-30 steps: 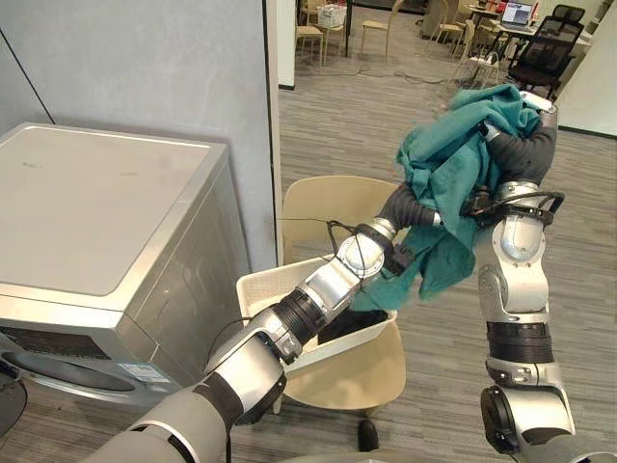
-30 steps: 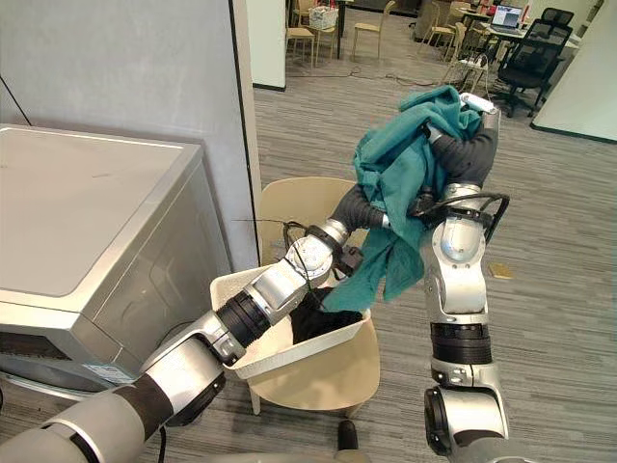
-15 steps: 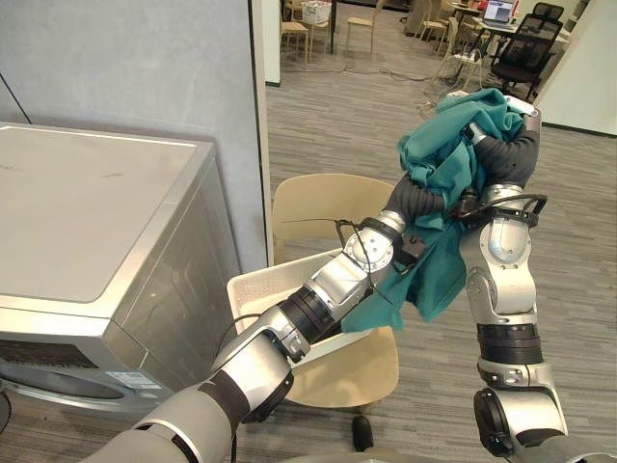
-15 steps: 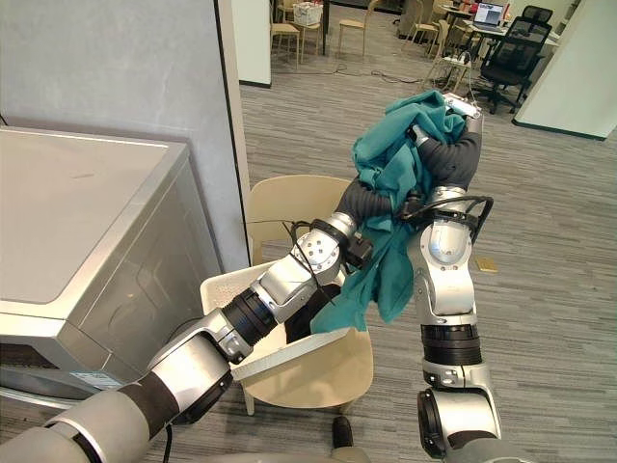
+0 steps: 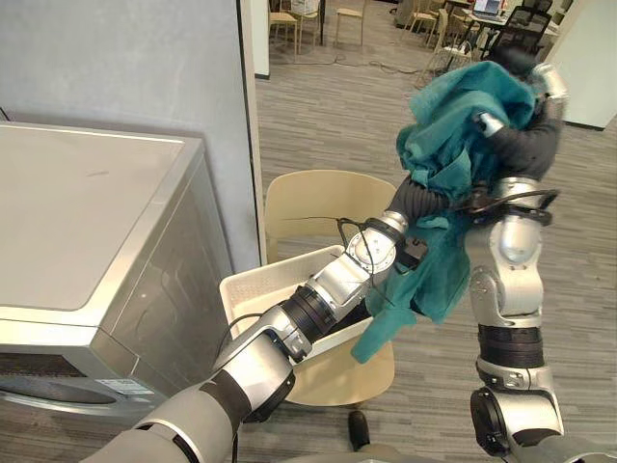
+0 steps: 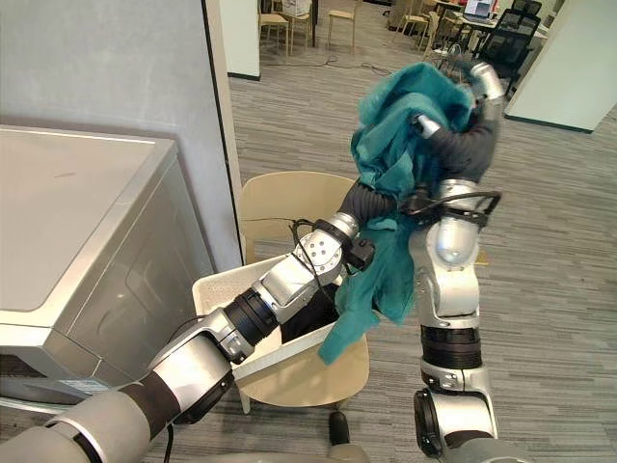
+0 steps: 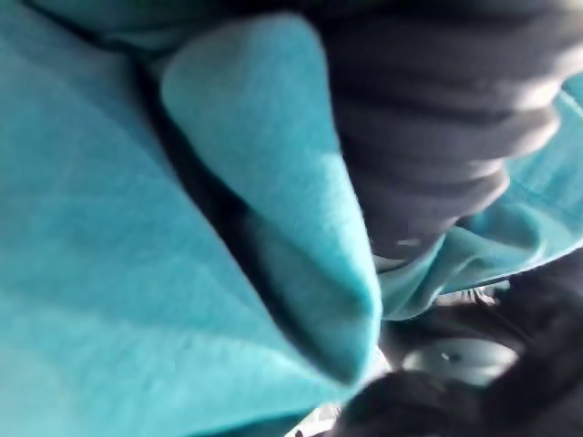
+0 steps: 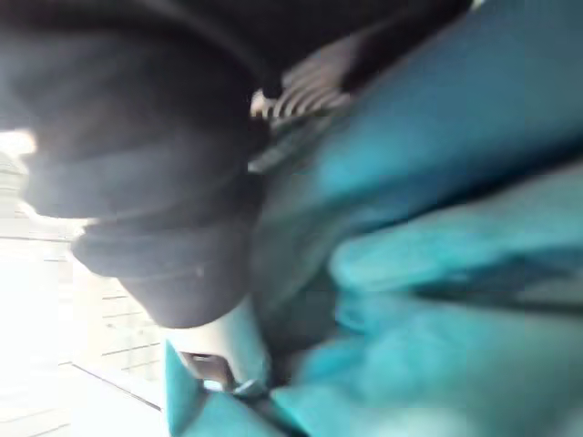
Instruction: Pick up the laundry basket with both hands and put the clothes into the washing machine.
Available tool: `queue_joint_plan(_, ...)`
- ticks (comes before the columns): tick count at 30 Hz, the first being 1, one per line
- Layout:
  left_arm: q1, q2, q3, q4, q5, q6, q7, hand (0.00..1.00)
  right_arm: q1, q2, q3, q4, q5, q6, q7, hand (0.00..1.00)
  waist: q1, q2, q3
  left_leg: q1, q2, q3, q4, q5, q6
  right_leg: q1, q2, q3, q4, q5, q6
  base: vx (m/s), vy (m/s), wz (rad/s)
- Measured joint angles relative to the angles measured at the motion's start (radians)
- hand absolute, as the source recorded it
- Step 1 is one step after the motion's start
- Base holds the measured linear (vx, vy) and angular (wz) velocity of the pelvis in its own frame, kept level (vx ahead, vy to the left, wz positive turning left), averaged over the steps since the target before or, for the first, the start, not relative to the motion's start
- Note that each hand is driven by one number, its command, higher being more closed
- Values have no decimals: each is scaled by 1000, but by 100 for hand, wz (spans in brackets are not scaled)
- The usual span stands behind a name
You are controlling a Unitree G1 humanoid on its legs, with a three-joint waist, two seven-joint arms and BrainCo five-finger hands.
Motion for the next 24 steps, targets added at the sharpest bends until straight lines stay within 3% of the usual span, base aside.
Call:
queue_joint_plan(10,50,26,185,-104,97,2,-20,100,246,-52,-335,-174,10,-23,-26,0,-2,12,0,9,7,28,3,-8,-5,-2,8,7,0,-2,3,-4,-14,-4)
queue_joint_plan(14,132,187,351,-190,115,7,-12,100,339,-89,-546,-215,19,-73,-64,0,-2,48,-2,15,30,53,19,-24,-17,-6,34,23,0,-3,2,-2,-43,-17)
queue_joint_plan(19,192,377,559,-413,114,10,11,100,495,-88,-671,-215,30,-79,-64,0,1,82,-3,15,36,70,18,-25,-19,-18,43,32,0,-2,-1,-1,-24,-8)
queue_joint_plan(24,297,561,802,-788,115,-71,37,100,644,13,-762,-212,46,-79,-36,0,6,105,-11,17,35,71,17,-25,-19,-14,42,28,1,-7,-3,0,0,0)
